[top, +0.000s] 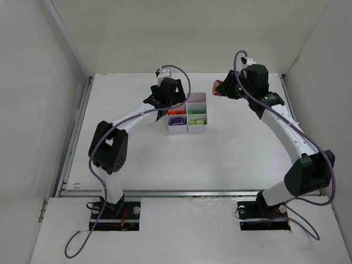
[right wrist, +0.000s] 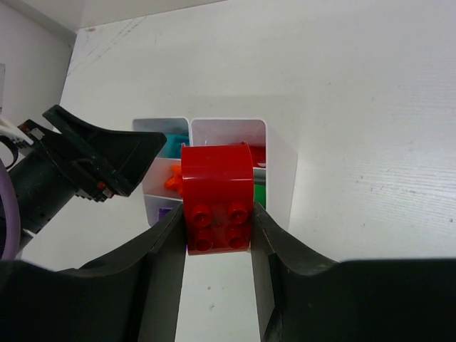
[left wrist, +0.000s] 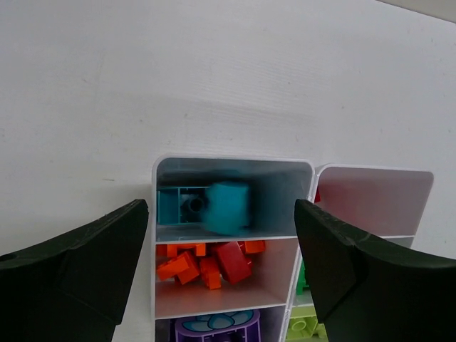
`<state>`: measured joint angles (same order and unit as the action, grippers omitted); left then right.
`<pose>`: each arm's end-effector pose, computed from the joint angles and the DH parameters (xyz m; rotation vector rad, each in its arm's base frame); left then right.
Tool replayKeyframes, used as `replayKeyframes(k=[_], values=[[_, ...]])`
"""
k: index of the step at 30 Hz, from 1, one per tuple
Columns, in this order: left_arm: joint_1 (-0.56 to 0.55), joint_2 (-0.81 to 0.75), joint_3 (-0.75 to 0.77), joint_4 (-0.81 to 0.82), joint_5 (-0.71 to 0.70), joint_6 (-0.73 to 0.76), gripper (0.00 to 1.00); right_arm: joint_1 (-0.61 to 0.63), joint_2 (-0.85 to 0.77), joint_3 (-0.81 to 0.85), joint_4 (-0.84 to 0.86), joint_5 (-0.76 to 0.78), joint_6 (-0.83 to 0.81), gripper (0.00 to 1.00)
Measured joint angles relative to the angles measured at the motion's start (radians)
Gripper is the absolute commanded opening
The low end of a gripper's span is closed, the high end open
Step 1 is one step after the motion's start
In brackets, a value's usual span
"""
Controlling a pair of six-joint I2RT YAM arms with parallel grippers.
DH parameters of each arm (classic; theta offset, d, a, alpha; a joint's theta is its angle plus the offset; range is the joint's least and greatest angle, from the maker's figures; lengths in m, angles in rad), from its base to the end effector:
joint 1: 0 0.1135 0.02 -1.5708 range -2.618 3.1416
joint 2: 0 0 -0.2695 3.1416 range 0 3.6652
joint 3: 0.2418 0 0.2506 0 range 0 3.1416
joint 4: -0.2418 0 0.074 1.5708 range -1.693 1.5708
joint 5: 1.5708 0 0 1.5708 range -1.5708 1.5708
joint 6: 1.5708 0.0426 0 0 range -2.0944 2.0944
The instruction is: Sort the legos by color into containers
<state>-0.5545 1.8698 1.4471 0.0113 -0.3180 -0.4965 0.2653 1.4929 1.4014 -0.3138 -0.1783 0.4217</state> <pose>0.3903 -0.2260 0.2802 -0.1495 1.9736 -0.3735 0.3390 0.0999 0.3740 0.0392 2.0222 0.6181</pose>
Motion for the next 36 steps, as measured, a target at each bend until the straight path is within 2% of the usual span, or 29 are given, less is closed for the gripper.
replayKeyframes(k=[3,7,11,13,16,21,29,36], values=[[0.0,0.0,0.0,0.001,0.008,0.016,0.82,0.0,0.0,0.0,0.0,-0.011,-0.005,0.0],[0.0,0.0,0.0,0.008,0.018,0.041,0.76,0.0,0.0,0.0,0.0,-0.035,-0.026,0.0],[0.0,0.0,0.0,0.011,0.037,0.079,0.76,0.0,0.0,0.0,0.0,-0.08,-0.092,0.0],[0.0,-0.001,0.0,0.013,0.051,0.11,0.8,0.0,0.003,0.008,-0.011,-0.09,-0.145,0.0],[0.0,-0.014,0.0,0.012,0.068,0.162,0.89,0.0,0.025,0.045,-0.043,-0.104,-0.266,0.0],[0.002,-0.091,-0.014,0.011,0.048,0.246,0.95,0.0,0.035,0.048,-0.072,-0.181,-0.54,0.0],[0.025,-0.236,-0.141,-0.014,-0.023,0.301,0.97,0.05,0.035,0.048,-0.093,-0.203,-0.886,0.0],[0.035,-0.277,-0.248,-0.057,-0.092,0.311,0.98,0.064,0.055,0.11,-0.159,-0.2,-1.046,0.0]])
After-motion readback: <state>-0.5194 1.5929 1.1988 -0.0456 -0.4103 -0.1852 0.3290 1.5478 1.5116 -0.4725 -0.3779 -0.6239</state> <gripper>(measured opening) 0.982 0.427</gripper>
